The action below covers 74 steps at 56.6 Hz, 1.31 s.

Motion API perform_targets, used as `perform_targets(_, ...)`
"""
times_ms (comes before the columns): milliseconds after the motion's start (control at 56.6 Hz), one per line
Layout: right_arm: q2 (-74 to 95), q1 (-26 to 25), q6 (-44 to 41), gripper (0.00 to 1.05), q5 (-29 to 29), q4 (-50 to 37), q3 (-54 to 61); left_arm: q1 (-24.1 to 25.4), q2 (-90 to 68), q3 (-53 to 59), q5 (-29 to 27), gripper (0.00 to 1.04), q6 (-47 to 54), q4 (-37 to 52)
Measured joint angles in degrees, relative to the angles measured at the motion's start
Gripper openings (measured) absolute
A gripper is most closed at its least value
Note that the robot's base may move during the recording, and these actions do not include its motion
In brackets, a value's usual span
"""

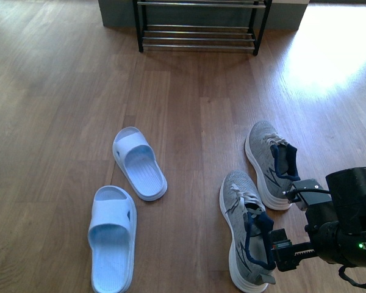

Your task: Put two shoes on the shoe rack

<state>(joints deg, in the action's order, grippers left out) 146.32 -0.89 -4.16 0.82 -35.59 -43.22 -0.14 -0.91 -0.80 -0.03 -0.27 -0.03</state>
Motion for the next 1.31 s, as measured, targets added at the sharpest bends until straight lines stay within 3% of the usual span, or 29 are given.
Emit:
perform_targets(848,10.86,-0.79,4.59,0.95,-6.38,2.56,-11.28,0.0,0.0,0.0,0.0,0.95,0.0,0.0)
perform_targets(936,11.32,-1.14,4.59,0.83,-6.69,1.95,-11.58,0.0,0.0,0.0,0.0,0.95,0.0,0.0)
perform_targets(1201,11.89,-2.19,4.35,0.26,-9.49,1.38,-11.74,0.0,0.0,0.0,0.0,0.95,0.0,0.0)
perform_targets(1307,11.76,-2.29,4.35,0.12,-10.12,0.61,-10.95,0.0,0.0,0.0,0.0,0.95,0.0,0.0)
